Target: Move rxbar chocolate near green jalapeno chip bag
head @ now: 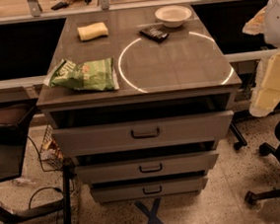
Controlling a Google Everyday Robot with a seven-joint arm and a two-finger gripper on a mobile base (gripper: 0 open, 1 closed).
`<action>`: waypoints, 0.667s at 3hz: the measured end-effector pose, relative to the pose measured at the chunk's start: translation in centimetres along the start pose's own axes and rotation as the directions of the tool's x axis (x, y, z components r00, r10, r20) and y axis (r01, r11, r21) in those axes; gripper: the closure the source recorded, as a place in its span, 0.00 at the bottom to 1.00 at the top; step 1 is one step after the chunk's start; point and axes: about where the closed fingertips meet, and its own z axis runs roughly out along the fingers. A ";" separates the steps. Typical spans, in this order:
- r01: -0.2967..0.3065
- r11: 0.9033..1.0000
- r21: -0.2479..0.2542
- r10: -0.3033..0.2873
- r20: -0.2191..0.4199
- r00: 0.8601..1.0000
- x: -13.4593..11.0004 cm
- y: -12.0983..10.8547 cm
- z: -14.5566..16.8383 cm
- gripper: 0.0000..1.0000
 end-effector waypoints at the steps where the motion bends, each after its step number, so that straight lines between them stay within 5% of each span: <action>1: 0.000 1.000 0.000 0.000 0.000 1.000 0.0 0.0 0.0 0.00; 2: -0.013 1.000 0.019 0.014 -0.008 1.000 0.0 0.1 -0.8 0.00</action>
Offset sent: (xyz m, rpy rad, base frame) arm -0.0091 -0.0045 0.0115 -0.0178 -0.0093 -0.0426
